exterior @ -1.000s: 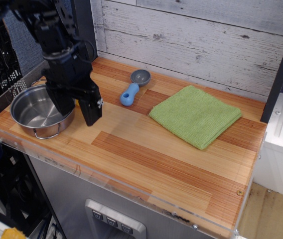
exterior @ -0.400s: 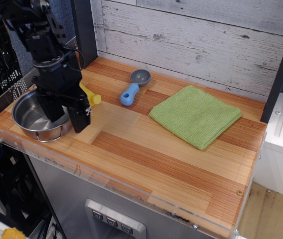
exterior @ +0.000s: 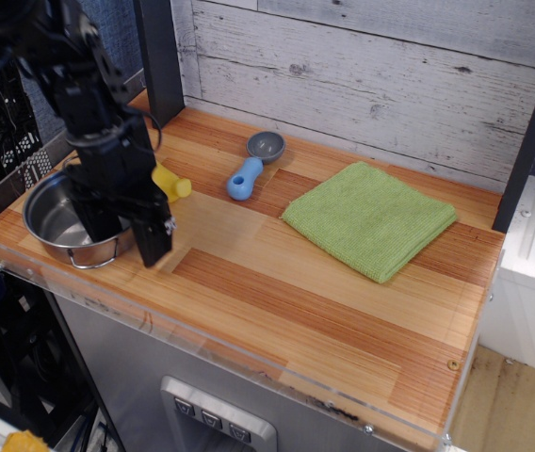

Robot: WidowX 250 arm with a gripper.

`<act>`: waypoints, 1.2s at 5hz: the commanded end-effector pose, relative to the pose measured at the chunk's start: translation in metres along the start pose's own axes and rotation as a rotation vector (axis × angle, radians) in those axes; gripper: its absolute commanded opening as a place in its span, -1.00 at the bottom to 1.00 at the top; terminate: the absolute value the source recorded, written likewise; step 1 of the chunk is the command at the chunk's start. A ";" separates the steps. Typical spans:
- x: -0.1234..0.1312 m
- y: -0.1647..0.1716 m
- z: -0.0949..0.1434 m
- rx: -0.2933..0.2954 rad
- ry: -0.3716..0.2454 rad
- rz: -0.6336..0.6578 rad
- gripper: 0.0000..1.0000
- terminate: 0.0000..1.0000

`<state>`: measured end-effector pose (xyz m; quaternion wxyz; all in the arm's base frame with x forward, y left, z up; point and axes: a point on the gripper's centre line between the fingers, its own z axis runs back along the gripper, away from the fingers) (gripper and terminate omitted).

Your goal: Put the bowl on the green rectangle.

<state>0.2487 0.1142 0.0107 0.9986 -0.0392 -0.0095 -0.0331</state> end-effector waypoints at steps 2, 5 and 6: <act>0.016 -0.015 0.009 0.032 -0.033 -0.039 -1.00 -1.00; 0.000 -0.003 0.067 0.047 -0.103 0.087 -1.00 -1.00; 0.002 -0.010 0.101 0.087 -0.104 0.098 -1.00 -1.00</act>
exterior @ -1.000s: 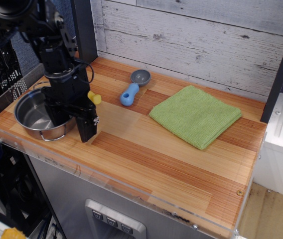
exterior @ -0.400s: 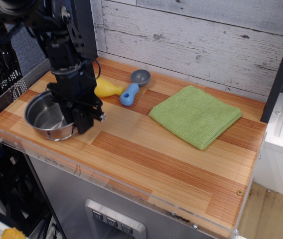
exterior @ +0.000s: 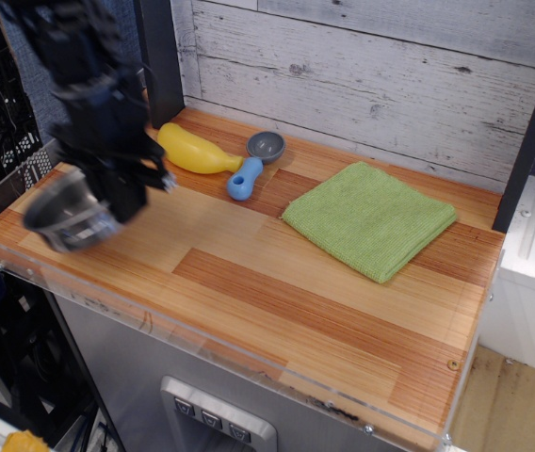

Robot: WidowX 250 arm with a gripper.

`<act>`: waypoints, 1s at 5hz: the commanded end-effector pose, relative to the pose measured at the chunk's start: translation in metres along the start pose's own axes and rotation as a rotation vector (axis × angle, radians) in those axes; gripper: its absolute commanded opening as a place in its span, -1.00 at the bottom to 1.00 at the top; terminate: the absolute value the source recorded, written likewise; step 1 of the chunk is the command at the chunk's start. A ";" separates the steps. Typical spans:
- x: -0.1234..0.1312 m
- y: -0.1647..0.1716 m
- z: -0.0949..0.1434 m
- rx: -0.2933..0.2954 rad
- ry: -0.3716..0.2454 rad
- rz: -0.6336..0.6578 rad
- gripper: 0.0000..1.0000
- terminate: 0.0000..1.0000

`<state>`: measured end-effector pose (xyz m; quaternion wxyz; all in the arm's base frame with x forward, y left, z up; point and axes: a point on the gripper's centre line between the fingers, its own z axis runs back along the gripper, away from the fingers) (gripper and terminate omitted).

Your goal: Put the bowl on the green rectangle.

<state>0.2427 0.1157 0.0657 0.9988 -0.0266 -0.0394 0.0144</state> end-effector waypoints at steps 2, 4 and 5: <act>0.059 -0.079 0.065 -0.028 -0.095 -0.168 -1.00 -1.00; 0.089 -0.155 0.039 -0.035 -0.114 -0.359 -1.00 -1.00; 0.091 -0.182 0.033 -0.045 -0.113 -0.414 -1.00 -1.00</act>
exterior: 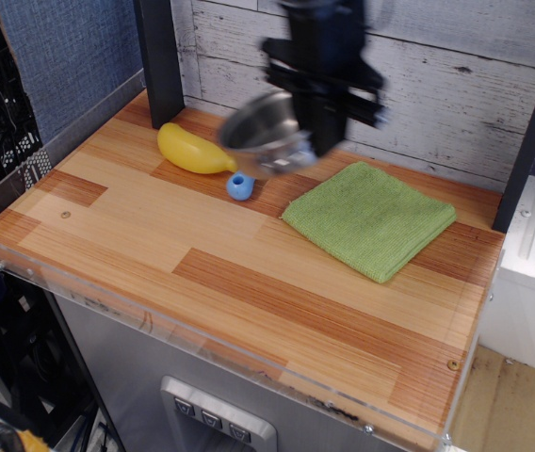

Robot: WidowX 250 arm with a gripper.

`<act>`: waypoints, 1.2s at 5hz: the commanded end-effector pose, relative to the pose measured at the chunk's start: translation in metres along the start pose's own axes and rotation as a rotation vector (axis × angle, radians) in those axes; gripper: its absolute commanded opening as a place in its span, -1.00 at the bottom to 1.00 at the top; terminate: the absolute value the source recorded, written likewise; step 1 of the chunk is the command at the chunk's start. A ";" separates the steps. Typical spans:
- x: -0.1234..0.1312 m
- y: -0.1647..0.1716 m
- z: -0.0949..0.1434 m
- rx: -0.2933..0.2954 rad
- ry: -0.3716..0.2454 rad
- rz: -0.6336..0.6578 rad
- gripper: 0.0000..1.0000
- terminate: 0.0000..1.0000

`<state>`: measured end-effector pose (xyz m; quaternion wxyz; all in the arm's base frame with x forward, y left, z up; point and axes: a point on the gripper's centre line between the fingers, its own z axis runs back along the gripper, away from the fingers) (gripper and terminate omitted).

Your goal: Put the bowl on the green rectangle.

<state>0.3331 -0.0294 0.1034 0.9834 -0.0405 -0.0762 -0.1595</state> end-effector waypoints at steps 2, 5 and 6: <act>0.013 -0.047 -0.016 -0.013 0.007 -0.097 -1.00 -1.00; -0.009 -0.043 -0.064 -0.040 0.118 -0.083 -1.00 -1.00; -0.011 -0.045 -0.070 -0.049 0.129 -0.100 -1.00 -1.00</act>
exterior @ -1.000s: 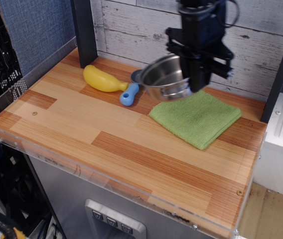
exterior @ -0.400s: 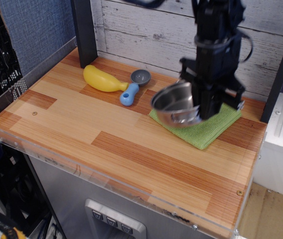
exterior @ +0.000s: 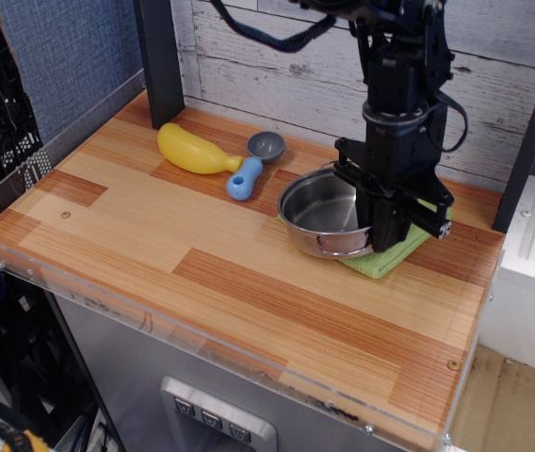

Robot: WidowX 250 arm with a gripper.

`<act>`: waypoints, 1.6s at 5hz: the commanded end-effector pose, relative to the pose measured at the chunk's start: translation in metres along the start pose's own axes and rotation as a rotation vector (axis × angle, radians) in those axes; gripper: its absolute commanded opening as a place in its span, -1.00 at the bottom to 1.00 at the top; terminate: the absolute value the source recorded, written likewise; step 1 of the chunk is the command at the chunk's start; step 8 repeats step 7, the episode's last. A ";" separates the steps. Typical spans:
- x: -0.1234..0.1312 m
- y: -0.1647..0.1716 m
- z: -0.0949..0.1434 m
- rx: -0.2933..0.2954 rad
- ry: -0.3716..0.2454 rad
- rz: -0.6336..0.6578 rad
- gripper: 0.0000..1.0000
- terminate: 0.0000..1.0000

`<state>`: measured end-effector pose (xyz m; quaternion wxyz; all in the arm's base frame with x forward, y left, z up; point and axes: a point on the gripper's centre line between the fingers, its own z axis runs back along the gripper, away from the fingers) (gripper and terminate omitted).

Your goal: Put the bowl on the green rectangle.

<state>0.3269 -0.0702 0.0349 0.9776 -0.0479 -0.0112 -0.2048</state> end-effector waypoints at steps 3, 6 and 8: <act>0.002 -0.014 0.024 -0.011 -0.045 -0.019 1.00 -1.00; -0.026 0.015 0.145 0.152 -0.069 0.285 1.00 -1.00; -0.047 0.018 0.170 0.237 -0.046 0.392 1.00 1.00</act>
